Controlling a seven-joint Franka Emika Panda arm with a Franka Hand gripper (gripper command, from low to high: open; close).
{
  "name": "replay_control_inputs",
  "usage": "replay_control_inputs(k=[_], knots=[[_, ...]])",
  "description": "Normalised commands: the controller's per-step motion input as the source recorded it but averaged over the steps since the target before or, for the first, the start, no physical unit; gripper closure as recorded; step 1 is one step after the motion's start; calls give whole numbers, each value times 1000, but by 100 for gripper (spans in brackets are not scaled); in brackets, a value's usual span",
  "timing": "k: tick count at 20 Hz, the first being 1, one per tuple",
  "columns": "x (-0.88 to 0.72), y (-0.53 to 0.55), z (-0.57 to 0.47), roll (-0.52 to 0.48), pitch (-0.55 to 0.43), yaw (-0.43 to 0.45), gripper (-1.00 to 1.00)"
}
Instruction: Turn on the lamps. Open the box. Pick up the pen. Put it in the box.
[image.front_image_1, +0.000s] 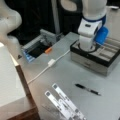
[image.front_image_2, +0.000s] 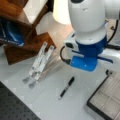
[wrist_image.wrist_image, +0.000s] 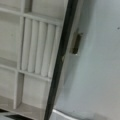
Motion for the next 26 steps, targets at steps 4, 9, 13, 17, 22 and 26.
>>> replay_control_inputs(k=[4, 9, 13, 17, 22, 26], knots=[[13, -349, -316, -194, -169, 145, -100], [-72, -338, -299, -199, -191, 165, -100], [-121, -312, -303, -172, -205, 191, -100], [-85, -228, -295, -116, -201, 184, -100], [-45, -124, -185, -158, -176, 338, -100], [-5, -108, -147, -198, -58, 475, -100]])
